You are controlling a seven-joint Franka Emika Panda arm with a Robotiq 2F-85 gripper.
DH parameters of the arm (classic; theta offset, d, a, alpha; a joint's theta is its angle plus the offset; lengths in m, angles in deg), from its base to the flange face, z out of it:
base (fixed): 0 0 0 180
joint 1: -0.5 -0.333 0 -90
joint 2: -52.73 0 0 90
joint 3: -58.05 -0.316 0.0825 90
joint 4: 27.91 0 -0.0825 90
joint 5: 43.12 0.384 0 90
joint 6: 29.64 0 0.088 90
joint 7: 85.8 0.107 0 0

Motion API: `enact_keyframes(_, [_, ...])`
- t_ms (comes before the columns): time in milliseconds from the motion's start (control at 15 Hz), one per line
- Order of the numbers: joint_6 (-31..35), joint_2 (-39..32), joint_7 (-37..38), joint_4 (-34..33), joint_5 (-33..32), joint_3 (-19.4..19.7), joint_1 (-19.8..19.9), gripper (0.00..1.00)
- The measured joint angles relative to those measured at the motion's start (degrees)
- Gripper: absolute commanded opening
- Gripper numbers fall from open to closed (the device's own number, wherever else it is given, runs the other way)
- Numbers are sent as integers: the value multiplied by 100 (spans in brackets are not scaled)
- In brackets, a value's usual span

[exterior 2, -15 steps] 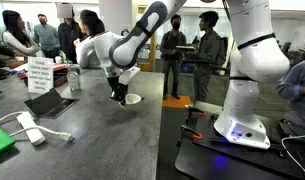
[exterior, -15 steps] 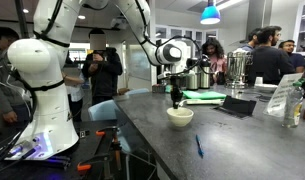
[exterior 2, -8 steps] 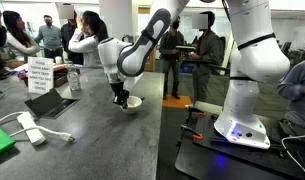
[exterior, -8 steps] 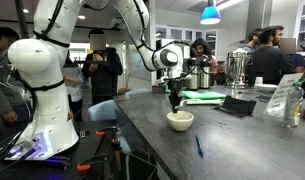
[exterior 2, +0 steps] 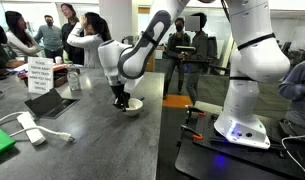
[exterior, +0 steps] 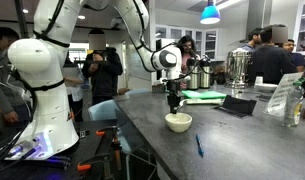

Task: Move the bowl to the left

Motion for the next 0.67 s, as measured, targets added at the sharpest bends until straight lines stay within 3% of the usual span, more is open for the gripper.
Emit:
enact_keyframes(333, [4, 202, -230, -12, 326, -127, 68, 100])
enact_keyframes(667, [-1086, 796, -1488, -213, 1834, -520, 574, 100])
